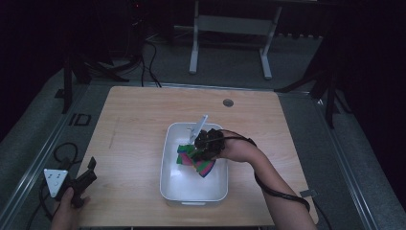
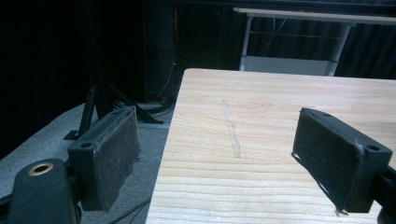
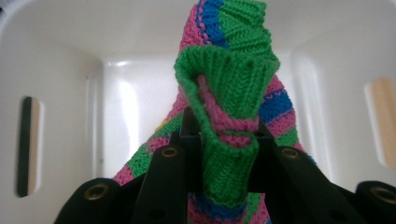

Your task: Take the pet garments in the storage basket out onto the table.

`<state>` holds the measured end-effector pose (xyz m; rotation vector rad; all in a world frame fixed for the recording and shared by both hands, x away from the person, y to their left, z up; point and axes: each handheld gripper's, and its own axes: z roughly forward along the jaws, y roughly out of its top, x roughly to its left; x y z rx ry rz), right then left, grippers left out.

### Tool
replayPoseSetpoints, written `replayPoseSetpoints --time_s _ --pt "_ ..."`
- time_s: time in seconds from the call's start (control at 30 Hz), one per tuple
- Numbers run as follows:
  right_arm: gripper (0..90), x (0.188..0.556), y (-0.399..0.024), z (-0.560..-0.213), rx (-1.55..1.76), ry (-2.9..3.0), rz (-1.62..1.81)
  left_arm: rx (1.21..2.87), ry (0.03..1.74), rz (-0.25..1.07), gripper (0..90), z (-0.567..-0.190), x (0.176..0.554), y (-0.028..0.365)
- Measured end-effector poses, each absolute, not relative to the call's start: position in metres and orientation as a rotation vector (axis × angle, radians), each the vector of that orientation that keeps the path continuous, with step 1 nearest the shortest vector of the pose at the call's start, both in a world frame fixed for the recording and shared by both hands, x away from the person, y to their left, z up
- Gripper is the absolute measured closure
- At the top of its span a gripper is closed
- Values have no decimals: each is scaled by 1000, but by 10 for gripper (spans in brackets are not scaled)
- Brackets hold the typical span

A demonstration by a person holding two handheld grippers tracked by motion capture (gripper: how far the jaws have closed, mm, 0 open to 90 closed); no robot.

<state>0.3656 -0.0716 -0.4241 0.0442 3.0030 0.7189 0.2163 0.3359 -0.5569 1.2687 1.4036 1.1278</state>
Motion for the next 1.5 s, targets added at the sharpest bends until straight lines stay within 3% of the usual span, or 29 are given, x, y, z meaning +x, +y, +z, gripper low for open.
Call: replayPoseSetpoints --time_s 0.8,1.5 --pt "747 360 -96 -340 25 2843 919 1265 1404 1126 151 -557 216 337" --pt "744 365 -192 -321 263 2720 957 1268 1404 1131 151 -557 216 336"
